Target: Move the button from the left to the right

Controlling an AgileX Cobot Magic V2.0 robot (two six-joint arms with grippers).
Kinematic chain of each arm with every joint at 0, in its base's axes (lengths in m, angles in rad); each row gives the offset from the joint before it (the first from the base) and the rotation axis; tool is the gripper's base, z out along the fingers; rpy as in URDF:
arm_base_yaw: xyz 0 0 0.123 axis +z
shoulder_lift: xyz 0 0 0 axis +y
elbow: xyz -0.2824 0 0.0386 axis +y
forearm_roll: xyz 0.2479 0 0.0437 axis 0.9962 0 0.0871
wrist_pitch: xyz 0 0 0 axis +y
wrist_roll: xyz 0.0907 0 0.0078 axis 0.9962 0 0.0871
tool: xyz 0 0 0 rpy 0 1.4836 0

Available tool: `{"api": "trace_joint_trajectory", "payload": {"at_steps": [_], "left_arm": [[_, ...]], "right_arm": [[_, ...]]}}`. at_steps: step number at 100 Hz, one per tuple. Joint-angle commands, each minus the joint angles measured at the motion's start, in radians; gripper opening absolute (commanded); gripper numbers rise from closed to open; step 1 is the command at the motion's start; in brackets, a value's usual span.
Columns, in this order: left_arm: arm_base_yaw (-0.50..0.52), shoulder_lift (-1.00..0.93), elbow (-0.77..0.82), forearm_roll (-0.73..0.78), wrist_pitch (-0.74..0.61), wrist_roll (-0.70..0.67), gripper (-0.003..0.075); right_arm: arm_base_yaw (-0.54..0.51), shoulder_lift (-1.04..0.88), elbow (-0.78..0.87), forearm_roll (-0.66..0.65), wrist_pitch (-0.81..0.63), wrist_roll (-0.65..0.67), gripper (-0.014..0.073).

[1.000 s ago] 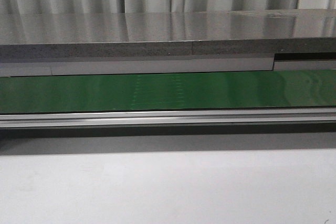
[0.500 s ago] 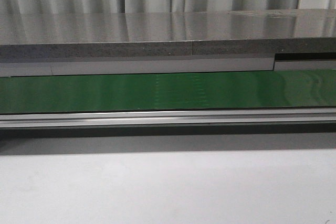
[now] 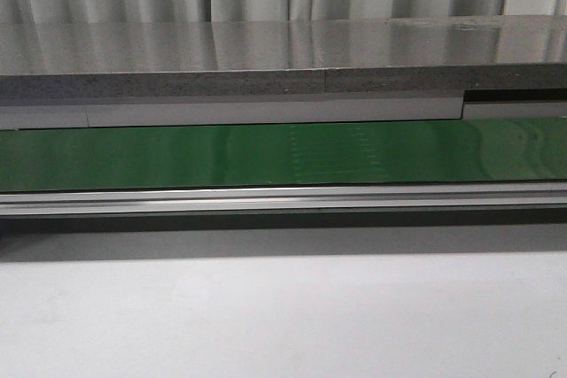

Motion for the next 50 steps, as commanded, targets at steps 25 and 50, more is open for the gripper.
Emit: {"api": "trace_joint_trajectory", "payload": {"at_steps": [25, 50], "left_arm": [[-0.007, 0.007, -0.024, -0.015, -0.07, -0.002, -0.002], [-0.007, 0.007, -0.024, -0.015, -0.07, -0.002, -0.002]], "right_arm": [[0.009, -0.032, 0.001, -0.034, -0.158, 0.092, -0.0067], [0.141, -0.163, 0.16, -0.279, -0.3, 0.347, -0.0067]]}}
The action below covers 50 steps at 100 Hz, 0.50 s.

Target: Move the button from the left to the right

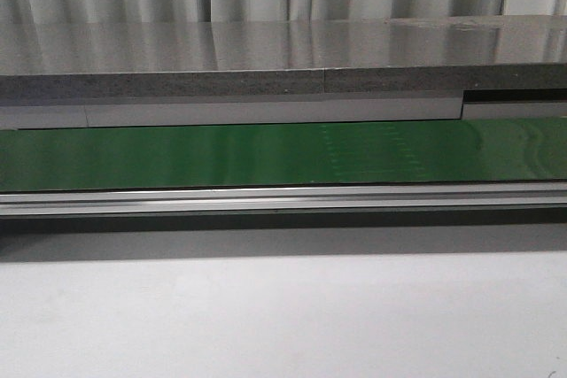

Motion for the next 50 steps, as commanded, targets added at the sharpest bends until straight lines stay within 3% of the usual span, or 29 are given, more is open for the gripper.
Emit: {"api": "trace_joint_trajectory", "payload": {"at_steps": [1, 26, 50], "left_arm": [[-0.007, 0.007, -0.024, -0.015, -0.07, -0.002, -0.002], [-0.007, 0.007, -0.024, -0.015, -0.07, -0.002, -0.002], [-0.007, 0.007, -0.024, -0.015, -0.07, -0.002, -0.002]], "right_arm": [[0.05, -0.049, 0.037, -0.099, -0.14, 0.085, -0.0067], [0.109, -0.237, 0.237, -0.15, -0.268, 0.135, -0.0067], [0.109, -0.372, 0.376, -0.148, -0.285, 0.135, -0.0067]]}}
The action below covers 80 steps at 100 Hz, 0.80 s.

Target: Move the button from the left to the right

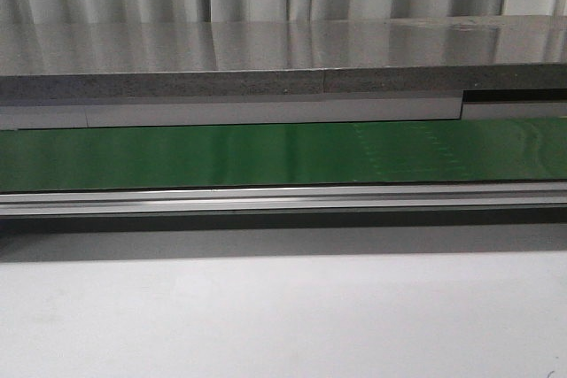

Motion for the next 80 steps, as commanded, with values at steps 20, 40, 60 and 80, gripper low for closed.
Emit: {"api": "trace_joint_trajectory", "payload": {"at_steps": [20, 40, 60, 80], "left_arm": [[-0.007, 0.007, -0.024, -0.015, -0.07, -0.002, -0.002], [-0.007, 0.007, -0.024, -0.015, -0.07, -0.002, -0.002], [-0.007, 0.007, -0.024, -0.015, -0.07, -0.002, -0.002], [-0.007, 0.007, -0.024, -0.015, -0.07, -0.002, -0.002]], "right_arm": [[0.003, -0.089, 0.06, -0.009, -0.1, 0.002, -0.0067], [0.003, -0.088, 0.077, -0.007, -0.107, 0.002, -0.0067], [0.003, -0.088, 0.077, -0.007, -0.107, 0.002, -0.0067], [0.003, -0.088, 0.077, -0.007, -0.107, 0.002, -0.0067]]}}
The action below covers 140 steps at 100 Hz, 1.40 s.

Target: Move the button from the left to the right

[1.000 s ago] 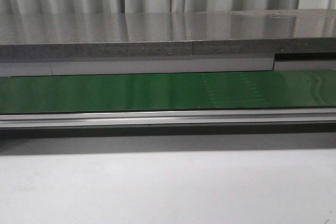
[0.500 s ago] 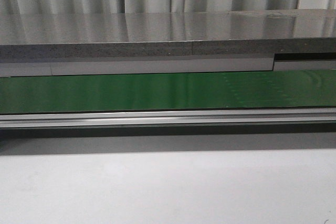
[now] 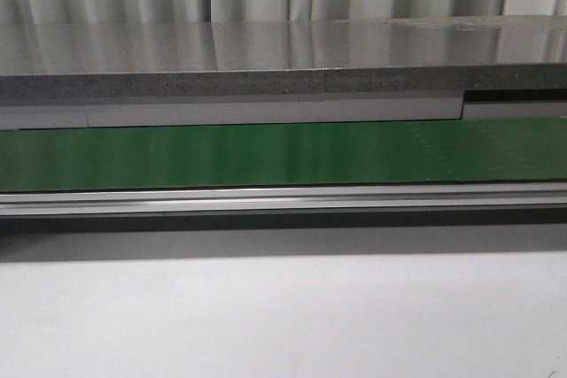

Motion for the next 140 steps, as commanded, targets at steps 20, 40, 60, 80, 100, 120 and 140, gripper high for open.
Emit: {"api": "trace_joint_trajectory", "payload": {"at_steps": [20, 40, 60, 80, 100, 120, 140], "left_arm": [[-0.007, 0.007, -0.024, -0.015, -0.07, -0.002, -0.002], [-0.007, 0.007, -0.024, -0.015, -0.07, -0.002, -0.002], [-0.007, 0.007, -0.024, -0.015, -0.07, -0.002, -0.002], [-0.007, 0.007, -0.023, -0.015, -0.07, -0.002, -0.002], [-0.016, 0.005, -0.015, 0.042, -0.104, -0.014, -0.002], [-0.067, -0.058, 0.06, 0.226, -0.208, -0.161, -0.002], [-0.109, -0.166, 0.177, 0.256, -0.309, -0.161, -0.002]], "right_arm": [[0.003, -0.023, -0.016, -0.006, -0.083, 0.002, -0.0067], [0.003, -0.023, -0.016, -0.006, -0.083, 0.002, -0.0067], [0.003, -0.023, -0.016, -0.006, -0.083, 0.002, -0.0067], [0.003, -0.023, -0.016, -0.006, -0.083, 0.002, -0.0067], [0.003, -0.023, -0.016, -0.006, -0.083, 0.002, -0.0067], [0.003, -0.023, -0.016, -0.006, -0.083, 0.002, -0.0067], [0.003, -0.023, -0.016, -0.006, -0.083, 0.002, -0.0067]]}}
